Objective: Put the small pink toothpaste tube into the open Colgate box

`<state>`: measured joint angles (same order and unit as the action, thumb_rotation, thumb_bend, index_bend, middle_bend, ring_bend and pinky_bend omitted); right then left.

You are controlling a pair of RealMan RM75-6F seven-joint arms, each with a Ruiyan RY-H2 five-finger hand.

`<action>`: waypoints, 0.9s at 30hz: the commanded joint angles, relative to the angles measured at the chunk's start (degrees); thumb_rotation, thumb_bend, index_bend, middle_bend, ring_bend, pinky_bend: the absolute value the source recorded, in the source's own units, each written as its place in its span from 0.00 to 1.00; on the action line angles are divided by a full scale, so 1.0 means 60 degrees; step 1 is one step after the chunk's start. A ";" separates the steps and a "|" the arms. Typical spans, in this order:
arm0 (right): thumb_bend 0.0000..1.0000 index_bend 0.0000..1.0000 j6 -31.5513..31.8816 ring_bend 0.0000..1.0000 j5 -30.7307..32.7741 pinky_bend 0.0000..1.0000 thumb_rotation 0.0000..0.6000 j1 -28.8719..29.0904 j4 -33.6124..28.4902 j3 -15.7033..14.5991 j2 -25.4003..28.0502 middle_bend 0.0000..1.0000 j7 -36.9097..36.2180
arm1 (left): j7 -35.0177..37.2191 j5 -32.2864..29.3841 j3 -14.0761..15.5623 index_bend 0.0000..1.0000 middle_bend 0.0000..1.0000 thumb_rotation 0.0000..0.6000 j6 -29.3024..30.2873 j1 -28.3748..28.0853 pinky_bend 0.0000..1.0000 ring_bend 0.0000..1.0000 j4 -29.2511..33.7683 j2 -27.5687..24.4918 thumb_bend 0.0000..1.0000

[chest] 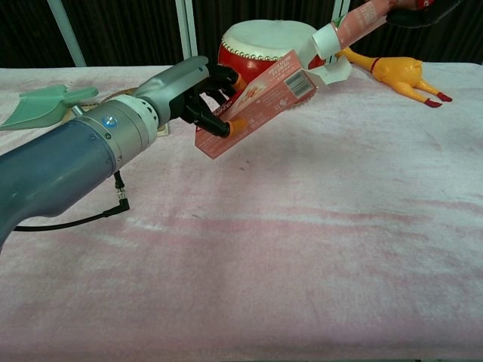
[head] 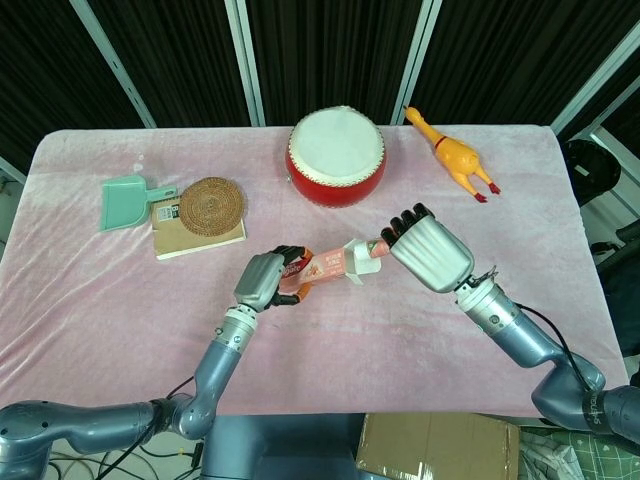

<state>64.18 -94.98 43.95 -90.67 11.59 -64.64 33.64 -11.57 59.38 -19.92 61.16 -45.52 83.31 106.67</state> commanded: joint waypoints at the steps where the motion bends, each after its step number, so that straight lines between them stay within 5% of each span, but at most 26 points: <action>1: 0.41 0.67 -0.0028 0.53 -0.0084 0.56 1.00 0.0022 0.0023 -0.0054 0.0029 0.59 0.0084 | 0.0002 -0.0075 -0.0021 0.41 0.33 1.00 0.0010 0.0017 0.40 0.25 0.0029 -0.0003 0.46; 27: 0.42 0.67 -0.0007 0.53 -0.0749 0.56 1.00 0.0171 0.0169 -0.0324 -0.0020 0.59 0.0316 | -0.0200 -0.0434 -0.0028 0.41 0.33 1.00 0.0081 -0.0009 0.40 0.25 0.0507 -0.0007 0.46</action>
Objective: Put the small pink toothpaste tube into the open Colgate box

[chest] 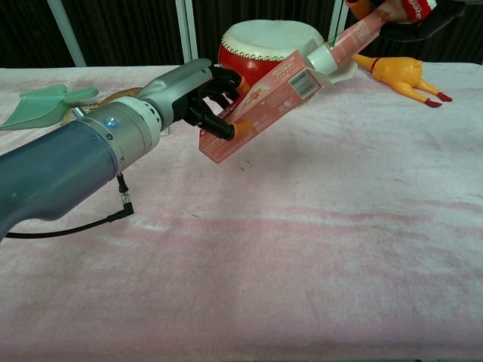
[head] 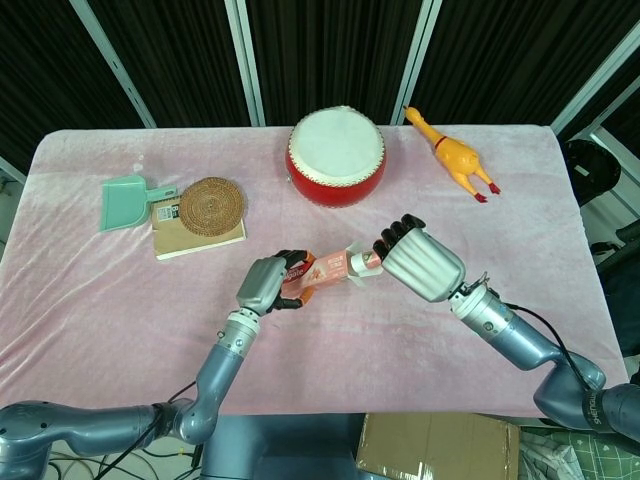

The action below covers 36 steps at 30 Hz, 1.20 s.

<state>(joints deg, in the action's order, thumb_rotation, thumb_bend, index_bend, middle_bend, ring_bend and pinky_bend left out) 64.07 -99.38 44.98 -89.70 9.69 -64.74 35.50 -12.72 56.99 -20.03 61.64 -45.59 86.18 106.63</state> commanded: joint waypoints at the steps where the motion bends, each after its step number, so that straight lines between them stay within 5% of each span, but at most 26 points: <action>1: 0.42 0.67 0.0019 0.53 -0.0026 0.56 1.00 -0.0002 0.0009 -0.0012 -0.0012 0.59 0.0003 | -0.0019 -0.0065 -0.0015 0.41 0.33 1.00 0.0002 -0.0001 0.40 0.25 0.0051 0.0004 0.46; 26: 0.42 0.67 0.0519 0.52 -0.0852 0.55 1.00 0.0100 0.0555 -0.0172 -0.0312 0.58 -0.0241 | -0.0339 -0.0676 -0.0258 0.41 0.33 1.00 -0.0017 -0.0274 0.39 0.25 0.0366 0.0205 0.46; 36: 0.39 0.61 0.0812 0.44 -0.1053 0.47 1.00 0.0042 0.0799 -0.0218 -0.0365 0.47 -0.0403 | -0.0479 -0.0890 -0.0435 0.40 0.33 1.00 -0.0048 -0.0513 0.39 0.25 0.0311 0.0368 0.46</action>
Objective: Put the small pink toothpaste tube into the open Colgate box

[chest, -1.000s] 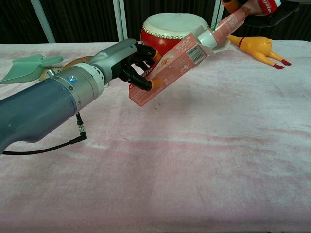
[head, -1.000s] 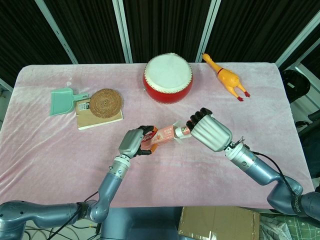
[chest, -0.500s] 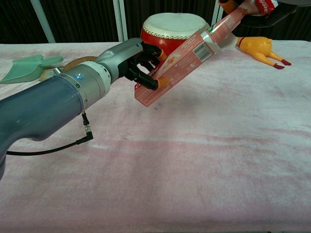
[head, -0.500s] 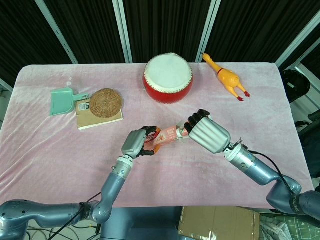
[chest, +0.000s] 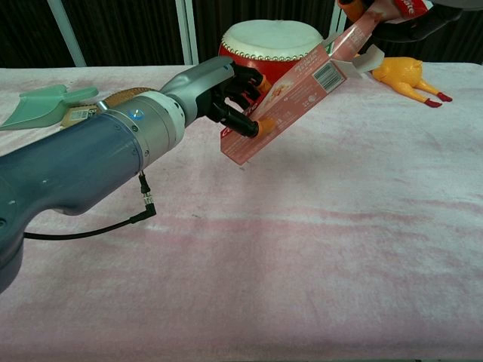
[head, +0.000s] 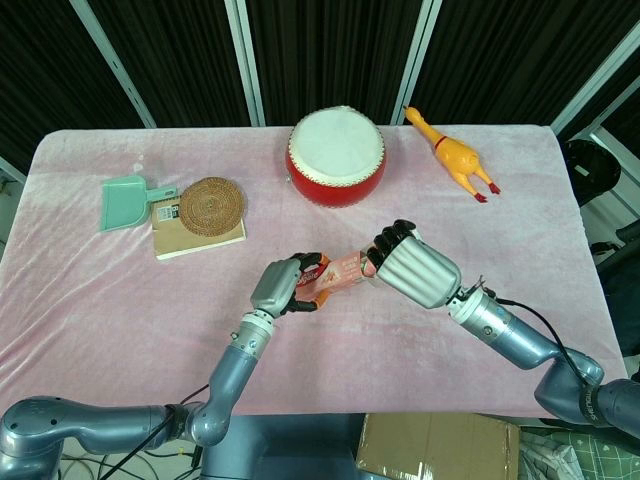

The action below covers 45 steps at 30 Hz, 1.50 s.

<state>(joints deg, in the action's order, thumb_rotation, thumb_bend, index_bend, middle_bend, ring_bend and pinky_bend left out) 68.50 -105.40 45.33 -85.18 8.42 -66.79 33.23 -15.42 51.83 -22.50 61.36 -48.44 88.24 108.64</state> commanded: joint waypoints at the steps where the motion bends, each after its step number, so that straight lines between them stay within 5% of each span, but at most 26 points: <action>1: 0.39 0.59 0.0115 0.42 -0.0069 0.46 1.00 -0.0023 0.0066 -0.0006 -0.0041 0.45 -0.0040 | -0.0032 -0.0052 -0.0042 0.40 0.33 1.00 -0.0004 -0.0058 0.39 0.25 -0.0049 0.0055 0.46; 10: 0.31 0.37 0.0806 0.27 -0.0294 0.33 1.00 -0.0123 0.0329 0.0118 -0.0335 0.29 -0.0116 | 0.0174 0.0021 -0.0243 0.40 0.33 1.00 0.0119 -0.0225 0.39 0.25 -0.0290 0.0330 0.46; 21: 0.26 0.09 0.1203 0.14 -0.0144 0.24 1.00 -0.0263 0.0379 0.0328 -0.0524 0.16 -0.0002 | 0.1508 0.1692 -0.0098 0.40 0.33 1.00 0.0761 -0.0165 0.39 0.25 -0.1055 0.0736 0.46; 45: 0.26 0.05 0.1700 0.13 0.1694 0.23 1.00 -0.0872 0.0151 0.1258 -0.0367 0.14 0.0146 | 0.4059 0.3595 0.0140 0.39 0.33 1.00 0.2070 0.0593 0.39 0.25 -0.1870 0.0639 0.46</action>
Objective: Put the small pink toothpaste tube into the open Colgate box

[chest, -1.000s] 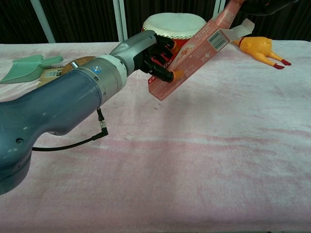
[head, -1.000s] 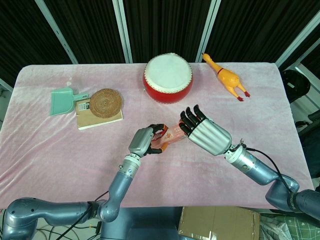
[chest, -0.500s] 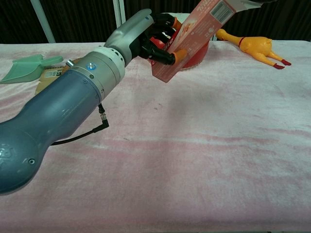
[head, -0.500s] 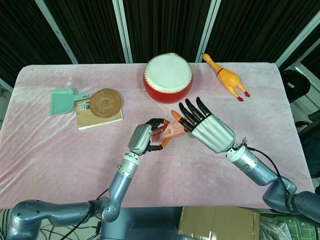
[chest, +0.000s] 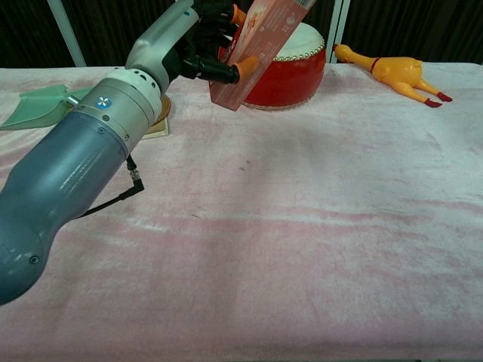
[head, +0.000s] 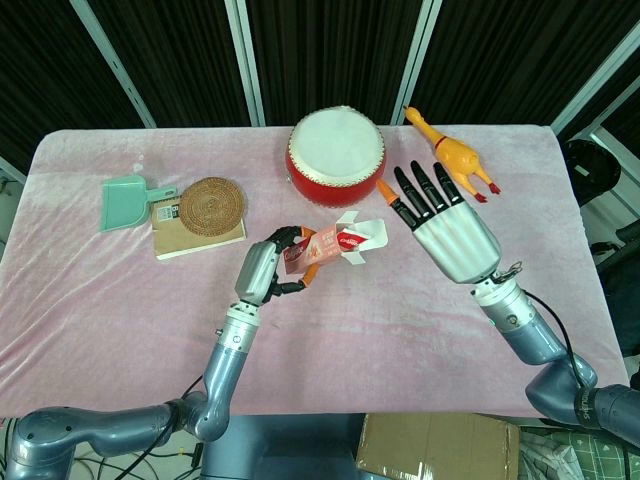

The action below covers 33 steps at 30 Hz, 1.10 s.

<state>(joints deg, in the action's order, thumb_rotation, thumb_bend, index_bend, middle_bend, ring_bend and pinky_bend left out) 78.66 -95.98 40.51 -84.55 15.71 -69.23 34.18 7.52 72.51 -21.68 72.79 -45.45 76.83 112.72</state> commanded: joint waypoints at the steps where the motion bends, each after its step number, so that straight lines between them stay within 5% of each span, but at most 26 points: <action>1: 0.26 0.05 0.0009 0.13 0.0186 0.23 1.00 -0.0094 0.0059 0.0054 0.0050 0.14 -0.0039 | 0.0358 0.0152 -0.0012 0.39 0.33 1.00 0.0219 0.0152 0.39 0.25 0.0068 -0.0043 0.46; 8: 0.26 0.05 0.0082 0.13 0.0435 0.23 1.00 -0.0133 0.0127 0.0192 0.0075 0.14 -0.0210 | 0.0673 0.0425 0.0174 0.33 0.27 1.00 0.0351 0.0362 0.37 0.20 -0.0023 -0.0191 0.34; 18: 0.26 0.05 0.0070 0.13 0.0580 0.23 1.00 -0.0155 -0.0018 0.0222 0.0147 0.14 -0.0329 | 0.0417 0.0368 0.0315 0.45 0.43 1.00 0.0191 0.0450 0.55 0.38 -0.0269 -0.0162 0.43; 27: 0.26 0.05 0.0105 0.13 0.0570 0.23 1.00 -0.0181 -0.0051 0.0170 0.0123 0.14 -0.0332 | 0.1039 0.0814 0.0306 0.44 0.42 1.00 0.0491 0.0508 0.54 0.37 -0.0274 -0.0131 0.40; 33: 0.26 0.05 0.0234 0.13 0.0626 0.23 1.00 -0.0188 -0.0032 0.0248 0.0054 0.14 -0.0331 | 0.1976 0.1756 0.0441 0.35 0.32 1.00 0.1188 0.0546 0.45 0.28 -0.0212 -0.0167 0.27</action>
<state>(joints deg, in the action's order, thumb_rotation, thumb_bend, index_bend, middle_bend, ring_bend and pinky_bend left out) 80.04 -92.26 39.39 -84.75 17.16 -68.87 32.21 17.54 81.25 -19.46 78.33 -42.31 75.49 111.77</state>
